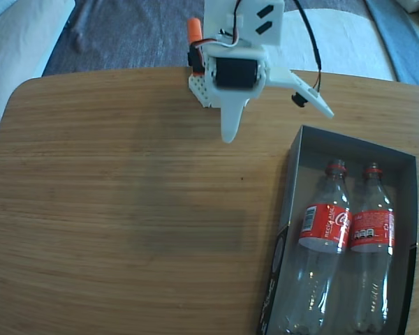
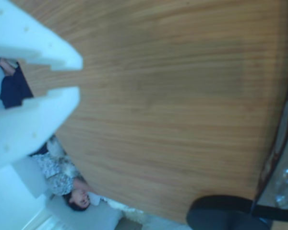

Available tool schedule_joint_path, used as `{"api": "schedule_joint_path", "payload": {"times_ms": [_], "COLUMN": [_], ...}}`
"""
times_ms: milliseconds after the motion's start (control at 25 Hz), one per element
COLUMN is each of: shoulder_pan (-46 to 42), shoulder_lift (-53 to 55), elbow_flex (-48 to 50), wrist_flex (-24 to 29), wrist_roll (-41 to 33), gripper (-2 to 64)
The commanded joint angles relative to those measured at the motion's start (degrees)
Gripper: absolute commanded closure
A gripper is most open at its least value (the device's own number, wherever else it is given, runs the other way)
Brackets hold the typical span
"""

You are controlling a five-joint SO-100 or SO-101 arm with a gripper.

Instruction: Grasp the bottles and put them in the box.

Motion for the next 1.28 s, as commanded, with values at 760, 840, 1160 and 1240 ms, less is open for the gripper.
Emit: {"api": "schedule_joint_path", "payload": {"times_ms": [760,840,1160,1240], "shoulder_pan": [0.26,0.35,5.01,4.57], "shoulder_lift": [26.89,29.62,36.56,38.76], "elbow_flex": [35.60,37.79,44.56,46.14], "wrist_flex": [-13.01,-13.01,-12.74,-12.30], "wrist_roll": [-0.09,-0.09,-0.09,-0.09], "gripper": [61.9,61.9,61.9,61.9]}}
